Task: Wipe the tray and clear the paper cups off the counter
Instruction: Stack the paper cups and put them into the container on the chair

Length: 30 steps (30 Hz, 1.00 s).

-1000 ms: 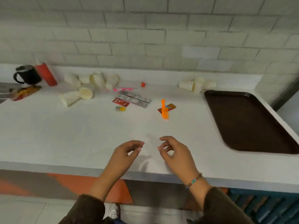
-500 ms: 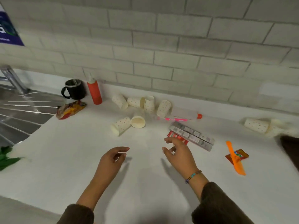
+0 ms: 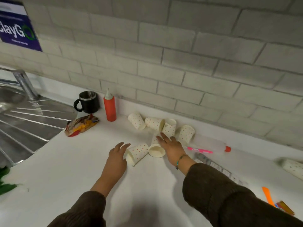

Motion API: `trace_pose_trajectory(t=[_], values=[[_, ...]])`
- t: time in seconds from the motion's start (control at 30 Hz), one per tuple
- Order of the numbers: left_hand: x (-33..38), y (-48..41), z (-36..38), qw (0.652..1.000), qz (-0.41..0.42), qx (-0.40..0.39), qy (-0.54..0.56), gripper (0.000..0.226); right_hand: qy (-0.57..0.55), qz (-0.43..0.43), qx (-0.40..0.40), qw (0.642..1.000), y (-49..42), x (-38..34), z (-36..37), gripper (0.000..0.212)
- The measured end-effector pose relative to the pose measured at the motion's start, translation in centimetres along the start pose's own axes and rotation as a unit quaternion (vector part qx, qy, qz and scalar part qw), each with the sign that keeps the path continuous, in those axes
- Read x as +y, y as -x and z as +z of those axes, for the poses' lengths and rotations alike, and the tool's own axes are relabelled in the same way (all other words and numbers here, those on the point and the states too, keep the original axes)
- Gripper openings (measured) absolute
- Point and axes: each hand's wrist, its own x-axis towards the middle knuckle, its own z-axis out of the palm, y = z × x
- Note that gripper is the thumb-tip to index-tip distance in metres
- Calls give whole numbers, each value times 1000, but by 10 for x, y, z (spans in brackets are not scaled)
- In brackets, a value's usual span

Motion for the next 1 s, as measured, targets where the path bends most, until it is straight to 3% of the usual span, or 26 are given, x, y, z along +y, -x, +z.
trace_pose_trajectory(t=[0.2,0.4,0.53,0.63,0.8,0.87,0.93,1.0], values=[[1,-27,12,996,64,-35,-53,54,5,-87,5,996,-20,-1,15,74],[6,-15,8,997,8,17,69,31,-102,-9,74,992,4,-3,23,75],[27,-7,-2,989,32,25,140,22,-245,111,159,950,32,-7,9,60],[56,-3,-2,987,79,-42,130,22,-303,119,178,929,59,-17,0,51],[105,-9,5,981,127,-146,-16,29,-342,113,207,910,97,-26,-6,56],[125,-14,7,971,117,-207,19,29,-351,141,221,899,110,-19,-6,60],[144,-23,13,965,93,-225,101,34,-408,179,235,864,124,-6,-6,63],[160,-42,24,970,91,-191,121,37,-465,212,258,820,138,10,-6,66]])
